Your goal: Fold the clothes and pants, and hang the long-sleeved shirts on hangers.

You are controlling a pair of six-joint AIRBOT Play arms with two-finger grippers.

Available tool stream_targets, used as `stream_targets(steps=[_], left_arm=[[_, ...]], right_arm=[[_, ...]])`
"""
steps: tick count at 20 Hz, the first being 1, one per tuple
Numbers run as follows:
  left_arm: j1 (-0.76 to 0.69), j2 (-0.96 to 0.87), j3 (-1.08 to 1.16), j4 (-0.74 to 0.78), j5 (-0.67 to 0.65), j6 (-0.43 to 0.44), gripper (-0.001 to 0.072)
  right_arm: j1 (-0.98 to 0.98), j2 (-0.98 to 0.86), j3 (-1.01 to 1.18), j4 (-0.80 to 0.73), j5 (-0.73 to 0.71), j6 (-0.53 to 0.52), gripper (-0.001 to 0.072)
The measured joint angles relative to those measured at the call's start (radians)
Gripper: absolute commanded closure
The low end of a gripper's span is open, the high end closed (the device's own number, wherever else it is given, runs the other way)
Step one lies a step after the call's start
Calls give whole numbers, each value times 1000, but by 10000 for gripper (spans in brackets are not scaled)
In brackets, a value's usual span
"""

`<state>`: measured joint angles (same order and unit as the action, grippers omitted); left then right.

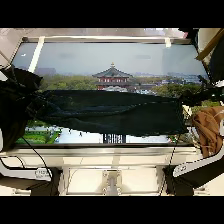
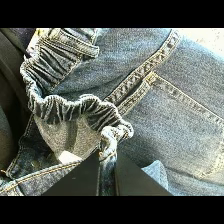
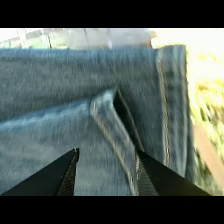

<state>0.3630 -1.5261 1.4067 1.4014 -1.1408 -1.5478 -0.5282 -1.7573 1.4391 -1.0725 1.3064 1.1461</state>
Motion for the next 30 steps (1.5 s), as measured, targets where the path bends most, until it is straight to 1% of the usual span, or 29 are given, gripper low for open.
stream_targets(steps=[4,6,12,16,20,23,27,30], left_arm=[[0,-2,0,0,3,-14,676],[0,-2,0,0,3,-16,676],[0,-2,15,0,4,-22,677],[0,-5,97,1,44,-71,677],[-3,-35,169,0,89,-108,678],[1,-61,187,9,124,-148,678],[-10,-115,195,20,183,-172,678],[-26,-174,197,27,212,-176,677]], right_arm=[[32,-57,0,17,-50,-42,310],[40,-69,0,24,-51,-64,671],[35,-47,39,7,43,-124,675],[-11,20,68,-1,76,-126,675],[-43,53,76,-8,29,-82,675],[-47,61,78,-3,-45,-30,675],[-14,48,79,6,-150,17,675],[21,16,79,-11,-209,81,674]])
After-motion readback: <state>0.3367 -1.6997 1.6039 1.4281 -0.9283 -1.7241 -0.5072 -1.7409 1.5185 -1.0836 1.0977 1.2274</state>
